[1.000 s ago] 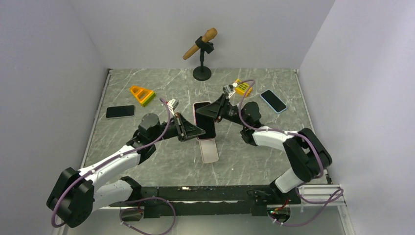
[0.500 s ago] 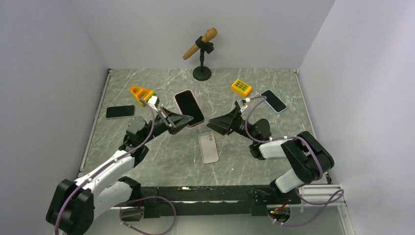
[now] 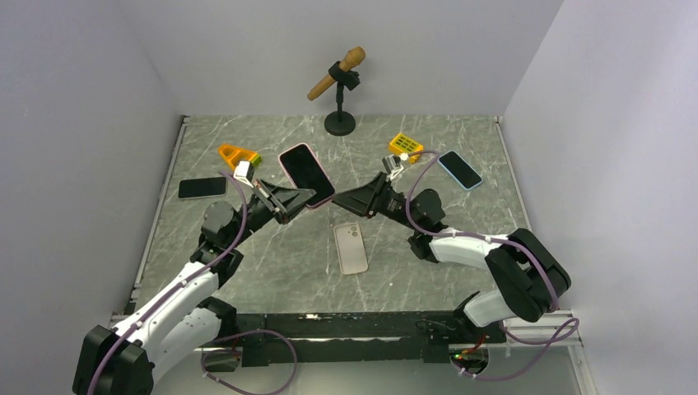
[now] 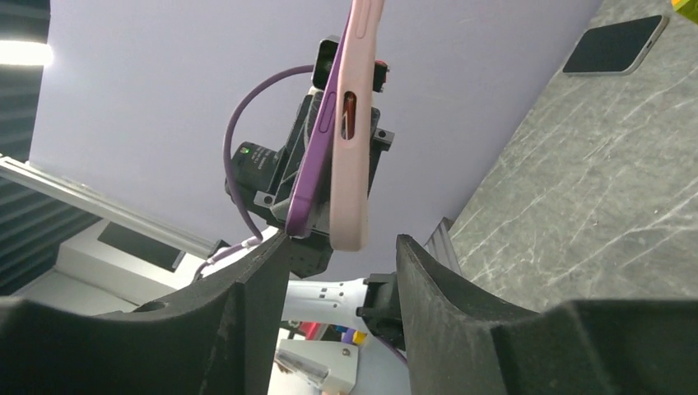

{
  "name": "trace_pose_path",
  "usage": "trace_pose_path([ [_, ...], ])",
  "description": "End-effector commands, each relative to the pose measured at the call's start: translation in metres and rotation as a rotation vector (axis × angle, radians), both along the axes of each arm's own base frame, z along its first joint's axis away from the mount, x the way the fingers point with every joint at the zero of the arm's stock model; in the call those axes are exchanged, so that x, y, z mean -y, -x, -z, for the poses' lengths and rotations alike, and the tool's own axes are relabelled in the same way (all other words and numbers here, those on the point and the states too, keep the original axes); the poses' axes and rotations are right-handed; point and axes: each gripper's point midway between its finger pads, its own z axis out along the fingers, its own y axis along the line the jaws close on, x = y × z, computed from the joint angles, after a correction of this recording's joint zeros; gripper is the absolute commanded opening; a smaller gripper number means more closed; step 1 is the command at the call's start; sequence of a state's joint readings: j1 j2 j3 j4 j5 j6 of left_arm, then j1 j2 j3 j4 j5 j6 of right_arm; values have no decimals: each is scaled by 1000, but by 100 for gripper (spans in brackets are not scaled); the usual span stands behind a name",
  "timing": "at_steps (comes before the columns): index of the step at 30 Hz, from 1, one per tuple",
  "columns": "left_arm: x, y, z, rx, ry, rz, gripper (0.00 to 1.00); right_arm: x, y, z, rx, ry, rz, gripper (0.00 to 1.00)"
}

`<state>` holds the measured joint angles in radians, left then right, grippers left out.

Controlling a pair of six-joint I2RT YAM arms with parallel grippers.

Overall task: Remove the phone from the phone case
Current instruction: Remove the phone case from the phone.

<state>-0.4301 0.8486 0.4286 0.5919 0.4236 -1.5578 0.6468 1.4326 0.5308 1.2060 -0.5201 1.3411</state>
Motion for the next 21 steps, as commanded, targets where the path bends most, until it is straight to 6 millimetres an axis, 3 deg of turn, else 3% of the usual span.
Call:
trace_pose_path([
  [1,-2,4,-38,121,53,3,0,-14,-7,-18,64,-12,16,52],
  [5,-1,6,-39,123,69,14,0,-28,-8,-17,51,-19,-7,35],
  [7,-3,7,-40,124,76,11,0,-31,-6,-15,44,-37,-24,34],
  [14,-8,9,-37,118,55,-17,0,-24,1,3,24,-44,-18,58],
  [21,-7,10,-44,136,68,-9,0,-18,9,8,7,-65,-27,58],
])
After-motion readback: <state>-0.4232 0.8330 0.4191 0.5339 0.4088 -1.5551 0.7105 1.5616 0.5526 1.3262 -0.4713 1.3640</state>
